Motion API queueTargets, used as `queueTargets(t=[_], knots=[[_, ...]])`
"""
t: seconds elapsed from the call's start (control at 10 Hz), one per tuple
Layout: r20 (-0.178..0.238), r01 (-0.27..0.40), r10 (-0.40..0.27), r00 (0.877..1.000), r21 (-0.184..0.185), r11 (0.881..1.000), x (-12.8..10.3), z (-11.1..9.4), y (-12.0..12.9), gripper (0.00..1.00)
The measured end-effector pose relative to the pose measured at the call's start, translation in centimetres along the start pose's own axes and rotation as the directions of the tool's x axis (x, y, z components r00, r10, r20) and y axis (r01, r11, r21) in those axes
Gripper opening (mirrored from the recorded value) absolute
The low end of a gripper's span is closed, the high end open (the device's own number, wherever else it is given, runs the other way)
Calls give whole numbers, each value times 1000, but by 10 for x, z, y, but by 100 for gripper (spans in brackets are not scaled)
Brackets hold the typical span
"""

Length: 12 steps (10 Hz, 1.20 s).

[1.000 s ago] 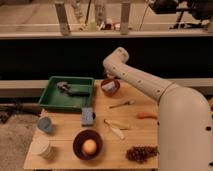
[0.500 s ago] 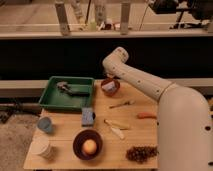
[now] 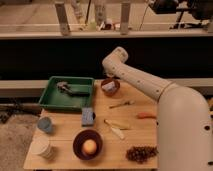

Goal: Place eraser in red bowl

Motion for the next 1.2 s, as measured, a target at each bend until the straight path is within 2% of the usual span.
queueTargets(t=[0.2, 0.5, 0.6, 0.7, 0.9, 1.0, 1.2], knots=[[0, -4, 4, 1000, 2, 1000, 0, 0, -1, 10], [3, 28, -28, 1000, -46, 999, 4, -5, 4, 40], [3, 34, -34, 999, -53, 998, 5, -6, 5, 48], [3, 42, -42, 999, -60, 997, 4, -7, 6, 61], [4, 49, -48, 999, -68, 996, 3, -8, 7, 77], [6, 50, -50, 999, -75, 996, 3, -7, 8, 80], [10, 58, -58, 998, -83, 995, 1, -7, 10, 80]])
